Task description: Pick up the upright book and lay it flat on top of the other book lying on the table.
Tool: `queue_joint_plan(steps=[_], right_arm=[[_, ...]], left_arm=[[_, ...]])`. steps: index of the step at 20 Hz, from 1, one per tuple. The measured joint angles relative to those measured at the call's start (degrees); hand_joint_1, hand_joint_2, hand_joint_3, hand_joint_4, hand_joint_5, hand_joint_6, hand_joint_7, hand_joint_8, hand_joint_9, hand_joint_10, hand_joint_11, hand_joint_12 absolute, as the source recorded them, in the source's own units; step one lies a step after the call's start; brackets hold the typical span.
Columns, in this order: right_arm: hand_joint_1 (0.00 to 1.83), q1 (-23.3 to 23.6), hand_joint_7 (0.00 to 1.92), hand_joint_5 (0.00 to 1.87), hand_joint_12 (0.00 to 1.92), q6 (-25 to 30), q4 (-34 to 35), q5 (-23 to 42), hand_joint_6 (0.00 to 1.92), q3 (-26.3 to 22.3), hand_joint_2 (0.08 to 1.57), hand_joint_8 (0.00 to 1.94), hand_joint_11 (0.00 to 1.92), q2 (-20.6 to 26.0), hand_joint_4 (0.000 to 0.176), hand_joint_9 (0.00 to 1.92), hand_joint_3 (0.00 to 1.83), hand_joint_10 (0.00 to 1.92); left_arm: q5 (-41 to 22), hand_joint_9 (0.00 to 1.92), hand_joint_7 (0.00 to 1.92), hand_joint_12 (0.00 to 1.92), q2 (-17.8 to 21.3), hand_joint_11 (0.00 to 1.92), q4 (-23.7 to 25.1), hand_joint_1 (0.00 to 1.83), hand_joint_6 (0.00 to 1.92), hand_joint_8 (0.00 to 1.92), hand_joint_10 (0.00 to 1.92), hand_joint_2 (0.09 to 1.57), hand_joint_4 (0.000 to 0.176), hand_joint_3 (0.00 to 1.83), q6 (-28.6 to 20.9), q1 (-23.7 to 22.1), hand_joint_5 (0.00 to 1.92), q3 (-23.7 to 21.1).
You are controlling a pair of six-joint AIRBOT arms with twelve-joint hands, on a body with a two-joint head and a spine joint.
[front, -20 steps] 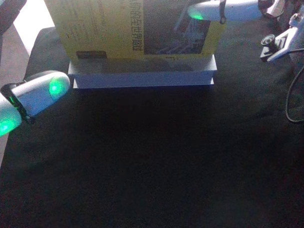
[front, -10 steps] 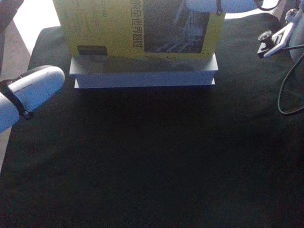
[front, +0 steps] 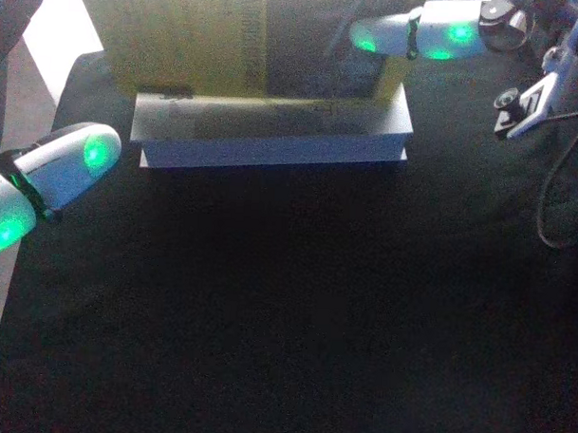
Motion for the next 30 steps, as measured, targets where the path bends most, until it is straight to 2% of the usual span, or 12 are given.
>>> queue_joint_plan(steps=[3,7,9,11,13,15,19,21,23,25,27,30], right_arm=[[0.17,-1.79,0.27,0.23,1.40,-0.02,-0.72,-5.81,0.02,-0.09,1.39,0.00,0.00,-0.74,0.000,0.32,0.00,0.15],[0.10,-1.38,0.04,0.08,1.21,-0.70,-1.84,-7.96,0.00,-0.66,1.32,0.00,0.00,-0.20,0.000,0.15,0.00,0.06],[0.12,-1.38,0.00,0.00,1.06,-0.72,-2.05,-8.72,0.00,-2.34,1.23,0.00,0.00,1.11,0.000,0.06,0.00,0.02],[0.22,-1.51,0.00,0.00,0.39,-0.79,-3.56,-9.22,0.00,-3.04,1.14,0.00,0.00,1.57,0.028,0.00,0.00,0.00],[0.22,-1.73,0.00,0.00,0.01,-0.20,-4.50,-9.42,0.00,-3.48,1.09,0.00,0.00,1.68,0.049,0.00,0.00,0.00],[0.12,-1.73,0.00,0.00,0.00,0.28,-5.07,-9.25,0.00,-3.89,1.11,0.00,0.00,2.29,0.056,0.00,0.01,0.00],[0.11,-1.29,0.00,0.00,0.05,0.79,-6.08,-9.22,0.00,-4.20,1.14,0.00,0.05,4.46,0.047,0.00,0.01,0.00],[0.09,-0.57,0.00,0.00,0.30,0.79,-5.73,-9.49,0.00,-4.44,1.13,0.00,0.00,6.03,0.089,0.00,0.00,0.00],[0.06,1.20,0.00,0.00,0.01,0.76,-5.73,-9.70,0.00,-4.52,1.15,0.00,0.00,6.93,0.068,0.00,0.00,0.00],[0.14,3.04,0.00,0.00,0.00,0.79,-5.70,-9.25,0.00,-4.79,1.14,0.00,0.00,7.50,0.087,0.00,0.00,0.00],[0.16,4.55,0.00,0.00,0.00,0.83,-7.02,-9.05,0.00,-4.85,1.14,0.00,0.00,7.50,0.103,0.00,0.00,0.00],[0.22,5.81,0.00,0.00,0.00,1.01,-7.93,-8.61,0.00,-5.73,1.13,0.00,0.00,7.63,0.128,0.00,0.00,0.00]], left_arm=[[-0.07,0.00,0.00,0.00,0.00,0.00,-0.15,0.25,0.00,0.00,0.00,1.25,0.111,0.01,0.02,0.00,0.00,0.00],[-0.02,0.00,0.00,0.00,0.00,0.00,0.15,0.24,0.00,0.00,0.00,1.25,0.076,0.01,0.02,0.00,0.00,-0.07],[-0.04,0.00,0.00,0.00,0.00,0.00,-0.26,0.23,0.00,0.00,0.00,1.25,0.081,0.01,0.00,0.02,0.00,-0.04],[-0.02,0.00,0.00,0.00,0.02,0.00,-0.55,0.26,0.00,0.00,0.00,1.23,0.110,0.00,0.00,0.07,0.00,-0.04],[0.02,0.00,0.00,0.00,0.00,0.00,-0.46,0.24,0.00,0.00,0.00,1.23,0.101,0.00,0.00,0.07,0.00,-0.04],[-0.04,0.00,0.00,0.00,0.00,0.00,-0.37,0.26,0.00,0.00,0.00,1.25,0.071,0.01,0.02,0.17,0.00,-0.07],[-0.11,0.00,0.00,0.00,0.00,0.00,-0.52,0.24,0.00,0.00,0.00,1.24,0.091,0.00,0.02,0.90,0.00,-0.37],[-0.02,0.00,0.00,0.00,0.00,0.00,-0.59,0.24,0.00,0.00,0.00,1.24,0.101,0.00,0.00,1.01,0.00,-0.42],[-0.04,0.00,0.00,0.00,0.00,0.00,-0.63,0.25,0.00,0.00,0.00,1.25,0.096,0.00,0.00,1.01,0.00,-0.42],[-0.02,0.00,0.00,0.00,0.00,0.00,-0.63,0.24,0.00,0.00,0.00,1.24,0.119,0.00,0.00,1.01,0.00,-0.42],[0.00,0.00,0.00,0.00,0.00,0.00,-0.74,0.26,0.00,0.00,0.00,1.25,0.086,0.00,0.00,1.07,0.00,-0.42],[-0.04,0.00,0.00,0.00,0.02,0.00,-0.83,0.26,0.00,0.00,0.00,1.25,0.089,0.00,0.00,1.07,0.00,-0.42]])
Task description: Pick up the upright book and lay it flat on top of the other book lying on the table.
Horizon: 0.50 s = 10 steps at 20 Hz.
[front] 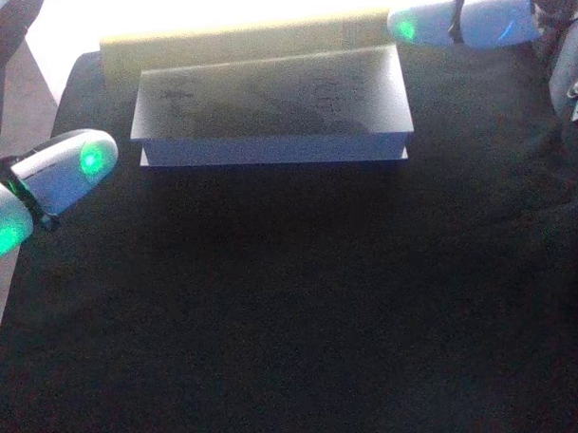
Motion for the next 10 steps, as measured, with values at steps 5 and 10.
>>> queue_joint_plan(steps=[5,10], right_arm=[[0.25,0.00,0.00,0.00,0.00,0.02,-0.39,0.79,0.00,-2.10,1.09,0.00,0.00,1.88,0.123,0.00,0.00,0.00],[0.04,0.00,0.00,0.00,0.00,1.66,0.44,5.90,0.00,-6.97,1.15,0.00,0.00,6.78,0.089,0.00,0.01,0.00]], left_arm=[[0.00,0.00,0.00,0.00,-0.02,0.00,-0.02,0.27,0.00,0.00,0.00,1.23,0.091,0.00,0.02,0.00,0.00,0.00],[0.04,0.00,0.00,0.00,0.11,0.00,-0.17,0.27,0.00,0.00,0.00,1.25,0.088,0.00,0.00,0.42,0.00,0.00]])
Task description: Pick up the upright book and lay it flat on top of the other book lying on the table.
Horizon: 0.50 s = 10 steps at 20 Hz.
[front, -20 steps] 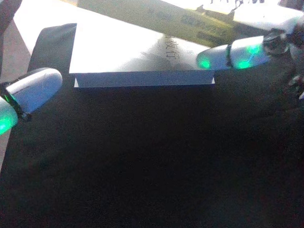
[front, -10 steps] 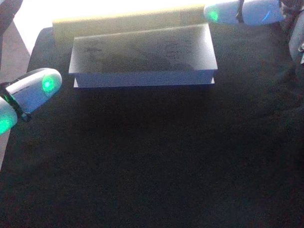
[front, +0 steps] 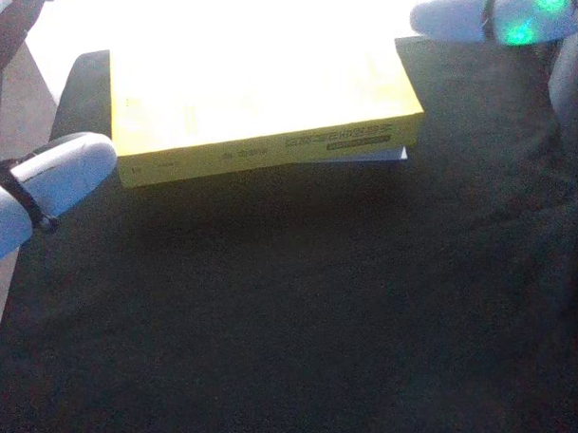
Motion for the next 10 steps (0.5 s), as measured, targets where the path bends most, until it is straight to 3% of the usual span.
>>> queue_joint_plan(steps=[1,2,3,4,6,7,8,9,10], right_arm=[[0.07,0.00,0.00,0.00,0.00,0.07,0.15,1.64,0.00,-1.29,1.16,0.00,0.00,1.16,0.085,0.00,0.01,0.00],[0.09,0.00,0.00,0.00,0.00,0.07,0.37,3.08,0.00,-2.34,1.18,0.00,0.00,2.27,0.041,0.00,0.02,0.00],[0.06,0.00,0.00,0.00,0.00,0.07,0.63,5.18,0.00,-3.65,1.19,0.00,0.00,4.02,0.022,0.00,0.02,0.00],[0.01,0.00,0.00,0.00,0.00,0.09,1.25,6.21,0.00,-4.42,1.20,0.00,0.00,4.98,0.020,0.00,0.03,0.00],[0.10,0.00,0.00,0.00,0.00,0.07,2.71,8.72,0.00,-5.86,1.20,0.00,0.00,6.93,0.048,0.00,0.02,0.00],[0.15,0.00,0.00,0.00,0.00,0.09,3.21,10.23,0.00,-6.75,1.21,0.00,0.00,7.98,0.047,0.00,0.02,0.00],[0.12,0.00,0.00,0.00,0.00,0.09,3.65,11.50,0.00,-7.50,1.20,0.00,0.00,8.63,0.056,0.00,0.01,0.00],[0.07,0.00,0.00,0.00,0.00,0.07,4.35,12.90,0.00,-8.11,1.20,0.00,0.00,9.11,0.082,0.00,0.01,0.00],[0.15,0.00,0.00,0.00,0.00,0.09,5.53,14.58,0.00,-8.74,1.20,0.00,0.00,9.29,0.052,0.00,0.01,0.00]], left_arm=[[0.00,0.00,0.00,0.00,0.13,0.00,-0.28,0.26,0.00,0.00,0.00,1.25,0.076,0.00,0.00,0.00,0.00,0.00],[-0.11,0.00,0.00,0.00,0.13,0.00,-0.55,0.27,0.00,0.00,0.00,1.25,0.077,0.00,0.02,-0.02,0.00,0.00],[-0.13,0.00,0.00,0.00,0.13,0.00,-0.70,0.27,0.00,0.00,0.00,1.25,0.079,0.00,0.02,0.00,0.00,0.00],[-0.07,0.00,0.00,0.00,0.13,0.00,-0.83,0.30,0.00,0.00,0.00,1.26,0.084,0.01,0.02,0.00,0.00,0.00],[-0.07,0.00,0.00,0.00,0.17,0.00,-0.83,0.27,0.00,0.00,0.00,1.27,0.094,0.01,0.02,0.00,0.00,0.00],[-0.07,0.00,0.00,0.00,0.17,0.00,-0.83,0.25,0.00,0.00,0.00,1.26,0.115,0.00,0.02,0.00,0.00,0.00],[-0.07,0.00,0.00,0.00,0.17,0.00,-0.87,0.30,0.00,0.00,0.00,1.25,0.146,0.00,0.00,0.00,0.00,0.00],[-0.04,0.00,0.00,0.00,0.17,0.00,-1.05,0.31,0.00,0.00,0.00,1.23,0.160,0.00,0.00,0.00,0.00,0.00],[-0.04,0.00,0.00,0.00,0.17,0.00,-1.18,0.30,0.00,0.00,0.00,1.22,0.173,0.00,0.00,0.00,0.00,0.02]])
